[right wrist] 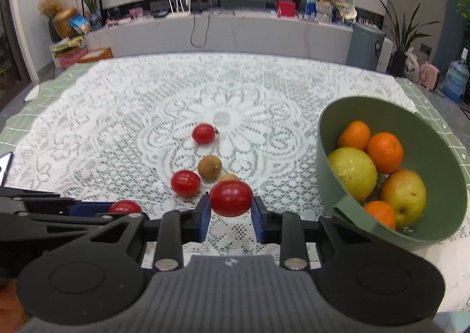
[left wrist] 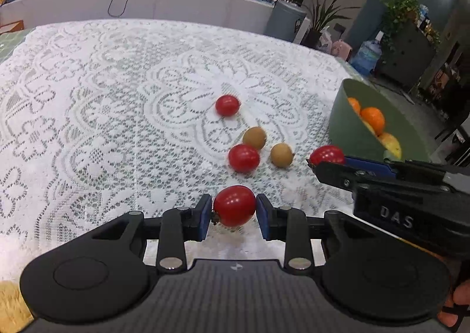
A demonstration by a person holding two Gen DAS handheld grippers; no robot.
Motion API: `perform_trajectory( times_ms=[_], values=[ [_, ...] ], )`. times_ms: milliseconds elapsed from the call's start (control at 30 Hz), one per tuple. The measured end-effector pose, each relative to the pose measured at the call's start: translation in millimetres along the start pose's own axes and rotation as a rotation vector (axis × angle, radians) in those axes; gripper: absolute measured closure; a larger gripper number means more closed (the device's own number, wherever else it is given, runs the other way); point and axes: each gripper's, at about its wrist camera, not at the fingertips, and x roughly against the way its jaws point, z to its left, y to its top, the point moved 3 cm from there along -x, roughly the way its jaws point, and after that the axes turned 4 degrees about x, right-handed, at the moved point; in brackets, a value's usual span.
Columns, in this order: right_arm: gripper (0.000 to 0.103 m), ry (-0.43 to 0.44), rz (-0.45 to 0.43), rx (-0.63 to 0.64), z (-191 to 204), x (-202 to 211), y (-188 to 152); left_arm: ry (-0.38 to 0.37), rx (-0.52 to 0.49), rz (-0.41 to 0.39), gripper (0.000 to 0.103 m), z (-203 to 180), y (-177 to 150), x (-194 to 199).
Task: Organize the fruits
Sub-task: 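Carry both held cherry tomatoes over the green colander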
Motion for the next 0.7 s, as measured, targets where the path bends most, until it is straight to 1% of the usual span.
perform_trajectory(
  times_ms=[200, 367, 467, 600, 700],
  values=[
    [0.077, 0.002, -0.081, -0.05, -16.2, 32.5, 1.4, -0.034, 0.0, -0.039, 0.067, -11.9, 7.3, 15.0],
    [0.077, -0.042, -0.14, -0.112, -44.4, 60.6, 5.8, -0.068, -0.028, -0.068, 0.067, -34.7, 18.8, 24.4],
    [0.077, -0.08, -0.152, -0.14, -66.1, 72.9, 7.6, -0.094, -0.069, -0.082, 0.067, -57.4, 28.7, 26.4],
    [0.077, -0.178, -0.158, -0.164, -100.4, 84.5, 9.1, -0.121, -0.122, -0.088, 0.067, -90.1, 40.2, 20.2],
    [0.077, -0.23, -0.147, -0.201, -125.7, 85.3, 7.8, -0.139, -0.167, -0.086, 0.067, -117.5, 47.6, 11.5]
  ],
)
